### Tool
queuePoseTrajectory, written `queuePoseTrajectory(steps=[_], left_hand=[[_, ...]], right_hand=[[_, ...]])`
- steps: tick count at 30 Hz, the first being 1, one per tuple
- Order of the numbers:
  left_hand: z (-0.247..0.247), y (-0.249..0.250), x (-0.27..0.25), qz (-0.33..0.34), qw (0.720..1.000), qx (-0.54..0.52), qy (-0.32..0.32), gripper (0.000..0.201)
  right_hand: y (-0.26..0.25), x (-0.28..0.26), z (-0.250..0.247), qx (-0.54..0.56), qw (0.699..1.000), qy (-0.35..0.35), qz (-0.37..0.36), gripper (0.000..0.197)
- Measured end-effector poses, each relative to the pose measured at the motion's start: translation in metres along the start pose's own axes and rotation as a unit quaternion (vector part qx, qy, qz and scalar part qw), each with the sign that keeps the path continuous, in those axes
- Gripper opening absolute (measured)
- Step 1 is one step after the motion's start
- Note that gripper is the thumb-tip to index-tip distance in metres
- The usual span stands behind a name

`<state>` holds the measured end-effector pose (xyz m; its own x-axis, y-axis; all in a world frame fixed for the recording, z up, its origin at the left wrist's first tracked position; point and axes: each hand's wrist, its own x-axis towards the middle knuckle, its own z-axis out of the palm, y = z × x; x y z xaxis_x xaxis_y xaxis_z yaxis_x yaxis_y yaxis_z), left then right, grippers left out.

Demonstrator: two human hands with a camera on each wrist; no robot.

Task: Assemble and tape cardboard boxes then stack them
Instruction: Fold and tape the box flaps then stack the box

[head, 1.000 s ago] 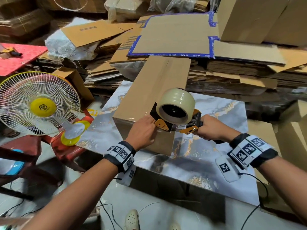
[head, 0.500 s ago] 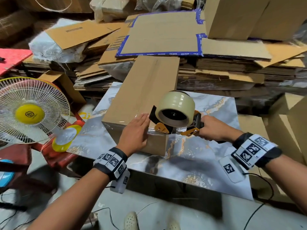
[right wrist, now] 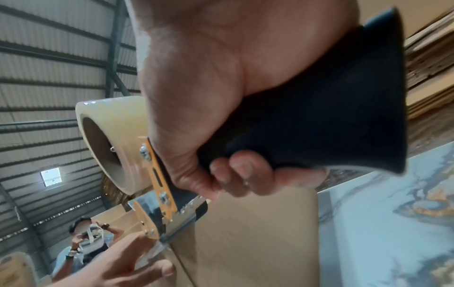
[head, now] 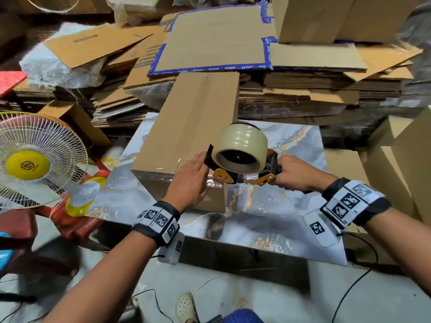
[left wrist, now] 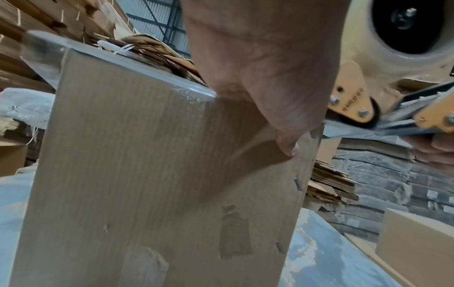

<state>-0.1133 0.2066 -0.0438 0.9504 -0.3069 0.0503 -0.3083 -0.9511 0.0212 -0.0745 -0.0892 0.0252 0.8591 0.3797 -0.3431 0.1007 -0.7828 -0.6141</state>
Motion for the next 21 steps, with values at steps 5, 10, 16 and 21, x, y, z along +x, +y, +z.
queuePoseTrajectory(steps=[5, 10, 16, 21], left_hand=[[0.002, 0.001, 0.002, -0.002, 1.000, 0.016, -0.006, 0.085], [0.000, 0.003, 0.002, -0.003, 1.000, 0.023, -0.018, 0.086], [-0.002, 0.003, 0.002, -0.007, 1.000, 0.007, -0.028, 0.084], [-0.002, 0.005, 0.001, -0.009, 1.000, 0.004, -0.014, 0.081]], right_hand=[[0.041, -0.024, -0.011, -0.014, 0.999, -0.006, 0.044, 0.025], [0.046, -0.020, -0.001, -0.026, 0.998, -0.004, 0.053, 0.026], [0.033, -0.003, 0.026, 0.062, 0.994, -0.029, 0.089, 0.022], [0.035, 0.000, 0.030, 0.087, 0.992, -0.022, 0.092, 0.019]])
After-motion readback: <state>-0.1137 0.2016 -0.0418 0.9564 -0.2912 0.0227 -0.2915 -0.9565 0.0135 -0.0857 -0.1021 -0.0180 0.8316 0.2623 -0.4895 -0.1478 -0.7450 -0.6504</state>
